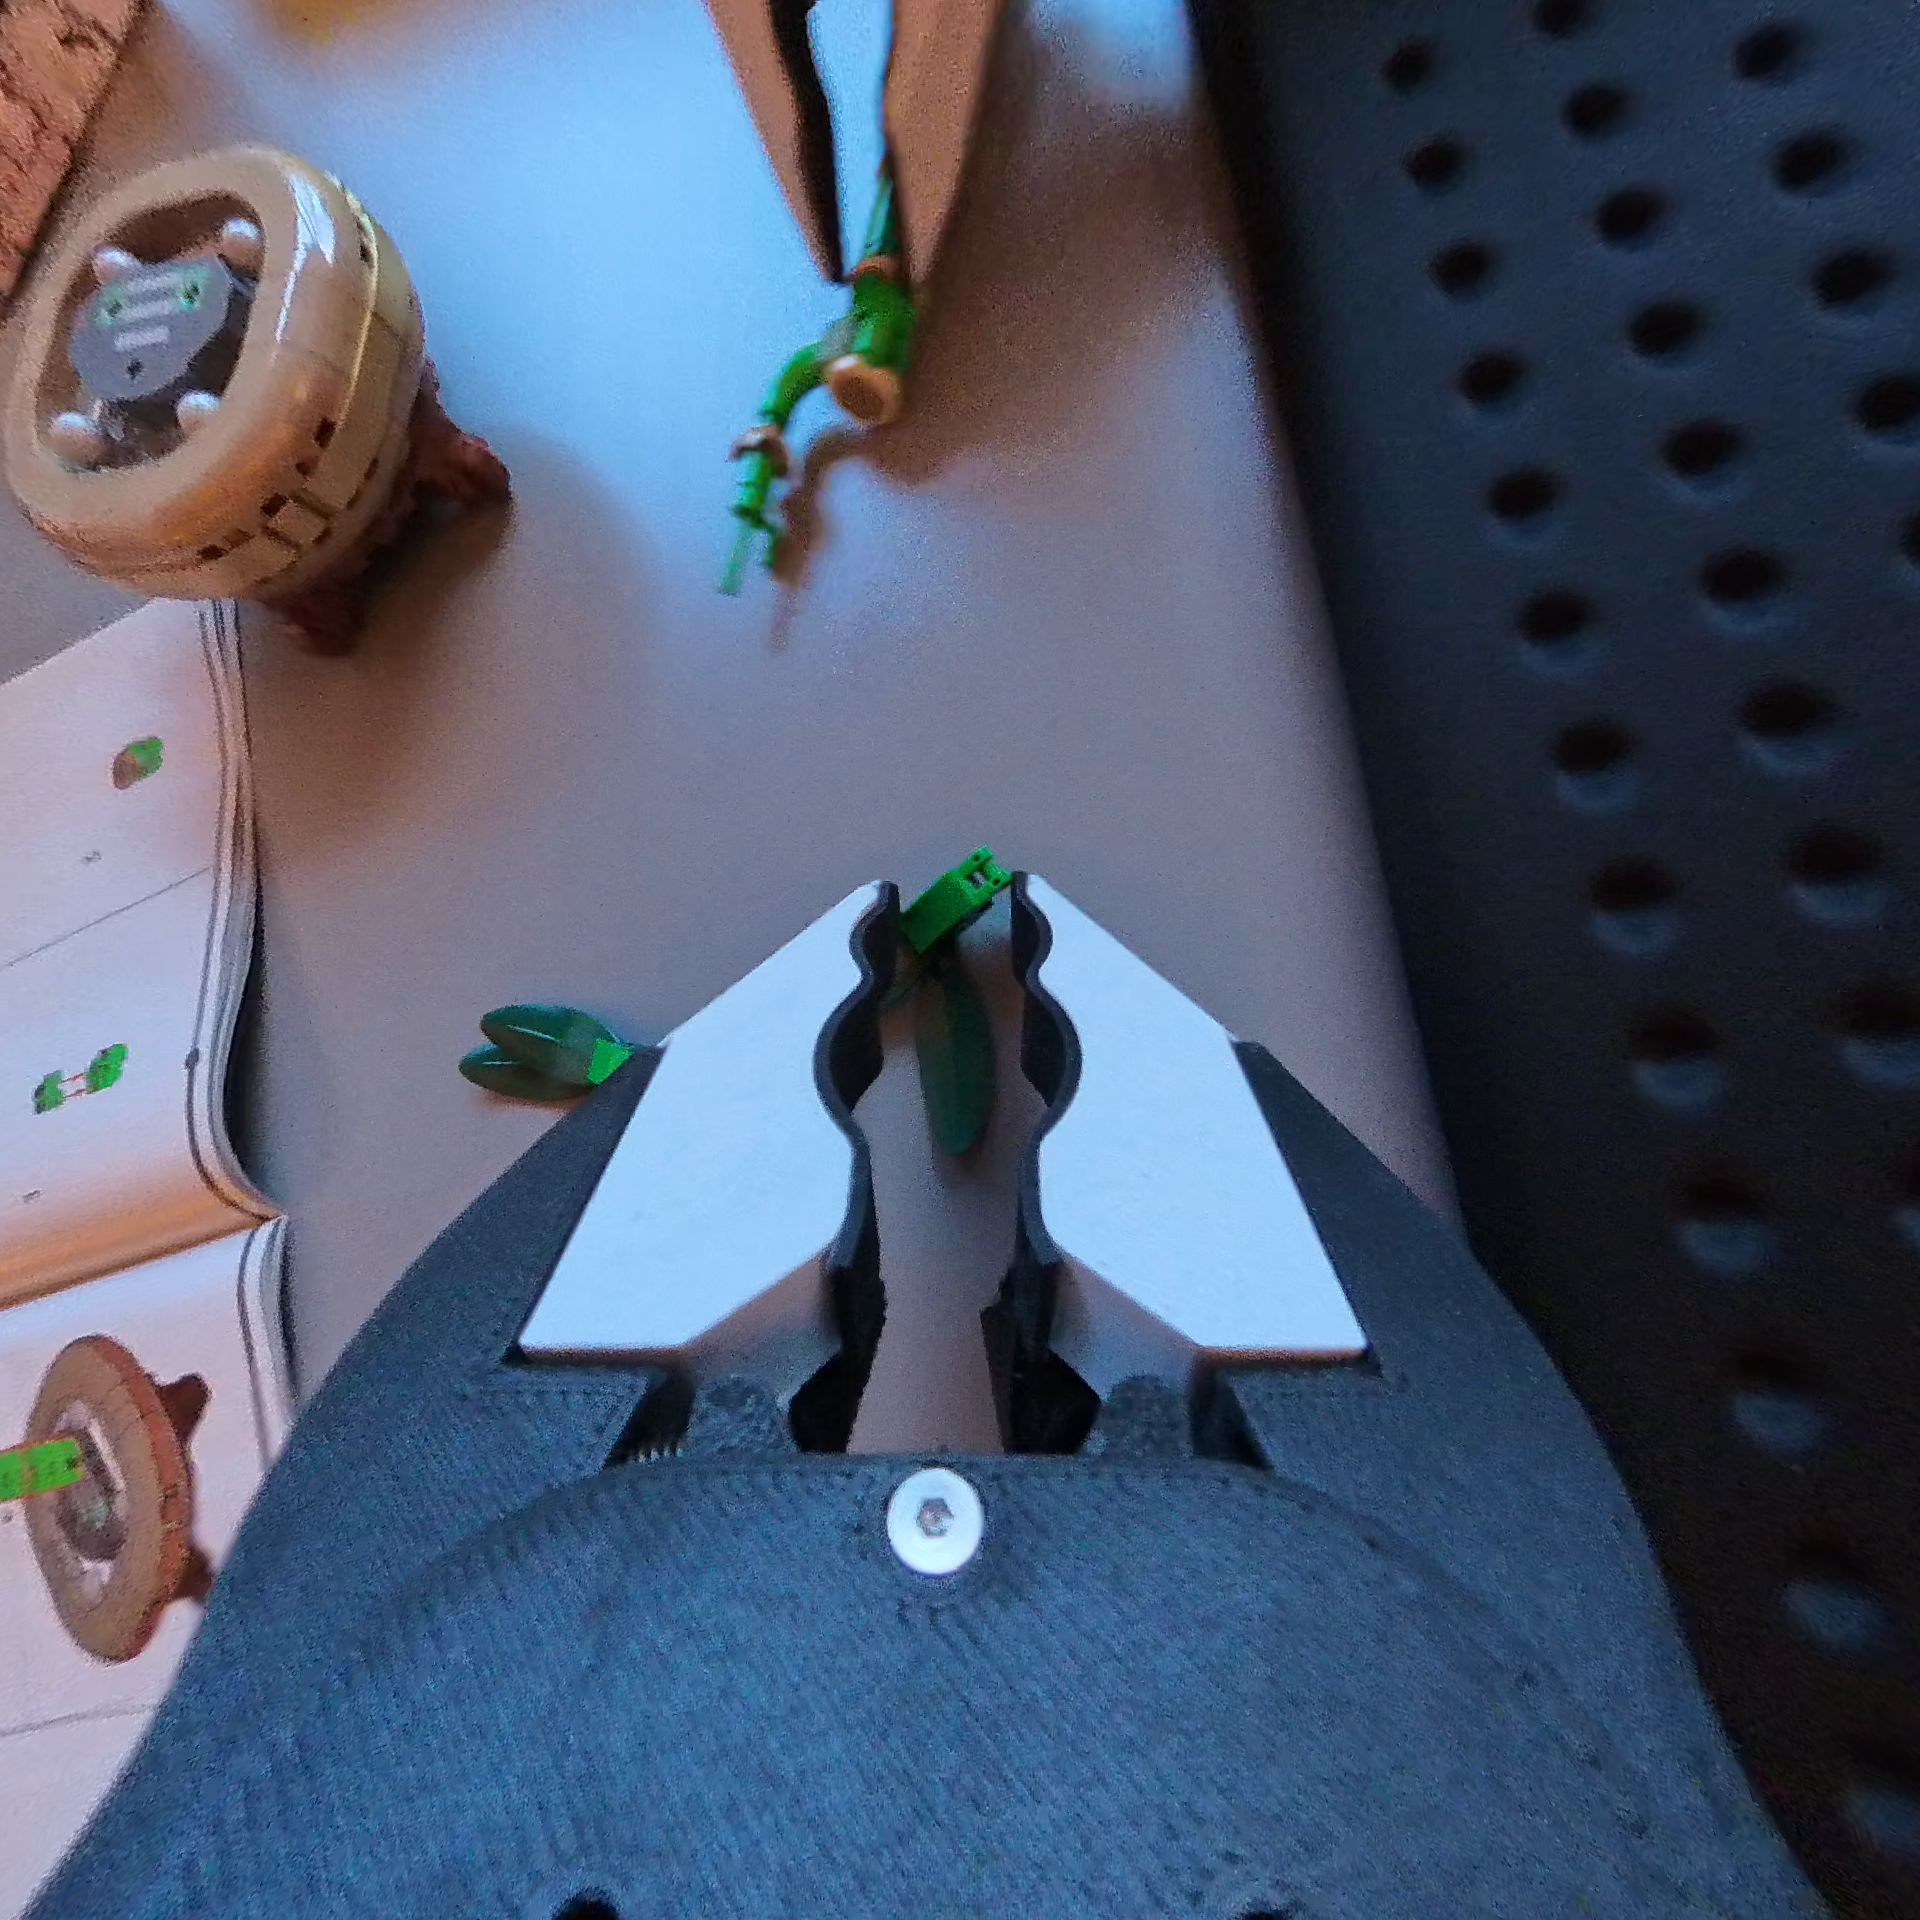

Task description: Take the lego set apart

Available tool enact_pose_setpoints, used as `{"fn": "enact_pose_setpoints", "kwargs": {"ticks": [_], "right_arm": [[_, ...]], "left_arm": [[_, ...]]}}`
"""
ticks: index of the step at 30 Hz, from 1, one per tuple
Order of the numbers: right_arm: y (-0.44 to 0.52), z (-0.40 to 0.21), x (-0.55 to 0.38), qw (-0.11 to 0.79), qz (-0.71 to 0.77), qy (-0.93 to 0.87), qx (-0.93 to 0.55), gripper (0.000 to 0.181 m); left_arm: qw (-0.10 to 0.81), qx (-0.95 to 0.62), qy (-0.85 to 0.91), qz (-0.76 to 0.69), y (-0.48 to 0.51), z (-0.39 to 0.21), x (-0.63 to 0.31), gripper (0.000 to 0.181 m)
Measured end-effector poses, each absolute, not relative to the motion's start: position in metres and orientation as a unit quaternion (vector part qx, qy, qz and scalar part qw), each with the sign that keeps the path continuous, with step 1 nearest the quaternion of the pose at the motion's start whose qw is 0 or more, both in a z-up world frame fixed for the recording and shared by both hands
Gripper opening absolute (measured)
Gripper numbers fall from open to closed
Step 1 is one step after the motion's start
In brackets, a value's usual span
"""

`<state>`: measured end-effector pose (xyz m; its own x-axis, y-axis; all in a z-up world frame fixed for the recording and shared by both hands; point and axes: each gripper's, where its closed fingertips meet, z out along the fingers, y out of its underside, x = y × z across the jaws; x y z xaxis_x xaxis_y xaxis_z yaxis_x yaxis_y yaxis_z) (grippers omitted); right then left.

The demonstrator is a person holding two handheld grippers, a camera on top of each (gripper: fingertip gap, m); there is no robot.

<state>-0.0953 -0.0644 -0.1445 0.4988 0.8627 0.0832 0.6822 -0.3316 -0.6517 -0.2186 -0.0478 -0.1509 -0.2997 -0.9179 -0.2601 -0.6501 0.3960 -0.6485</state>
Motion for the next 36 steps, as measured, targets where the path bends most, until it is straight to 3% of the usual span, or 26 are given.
{"fn": "enact_pose_setpoints", "kwargs": {"ticks": [2, 7, 14, 19, 23, 26, 30, 36], "right_arm": [[-0.055, -0.142, -0.092, 0.322, 0.140, -0.486, -0.800, 0.013], [-0.043, -0.093, -0.134, 0.388, 0.196, -0.480, -0.761, 0.039], [-0.019, -0.036, -0.222, 0.477, 0.248, -0.543, -0.645, 0.055], [-0.003, -0.032, -0.253, 0.491, 0.417, -0.457, -0.613, 0.064], [-0.005, -0.016, -0.269, 0.492, 0.431, -0.497, -0.571, 0.069], [0.003, -0.015, -0.268, 0.483, 0.438, -0.494, -0.575, 0.069], [0.020, -0.020, -0.253, 0.504, 0.464, -0.390, -0.615, 0.041], [0.033, -0.024, -0.243, 0.491, 0.470, -0.355, -0.642, 0.031]], "left_arm": [[0.293, -0.513, 0.768, -0.248, -0.052, -0.152, -0.224, 0.020], [0.323, -0.528, 0.738, -0.271, -0.042, -0.138, -0.223, 0.013], [0.458, -0.535, 0.565, -0.430, -0.015, -0.038, -0.223, 0.010], [0.377, -0.520, 0.439, -0.628, -0.009, 0.002, -0.239, 0.009], [0.383, -0.541, 0.355, -0.659, 0.020, 0.012, -0.251, 0.009], [0.397, -0.563, 0.332, -0.644, 0.033, 0.009, -0.255, 0.009], [0.392, -0.606, 0.349, -0.598, 0.038, -0.009, -0.252, 0.009], [0.377, -0.636, 0.375, -0.559, 0.034, -0.029, -0.243, 0.009]]}}
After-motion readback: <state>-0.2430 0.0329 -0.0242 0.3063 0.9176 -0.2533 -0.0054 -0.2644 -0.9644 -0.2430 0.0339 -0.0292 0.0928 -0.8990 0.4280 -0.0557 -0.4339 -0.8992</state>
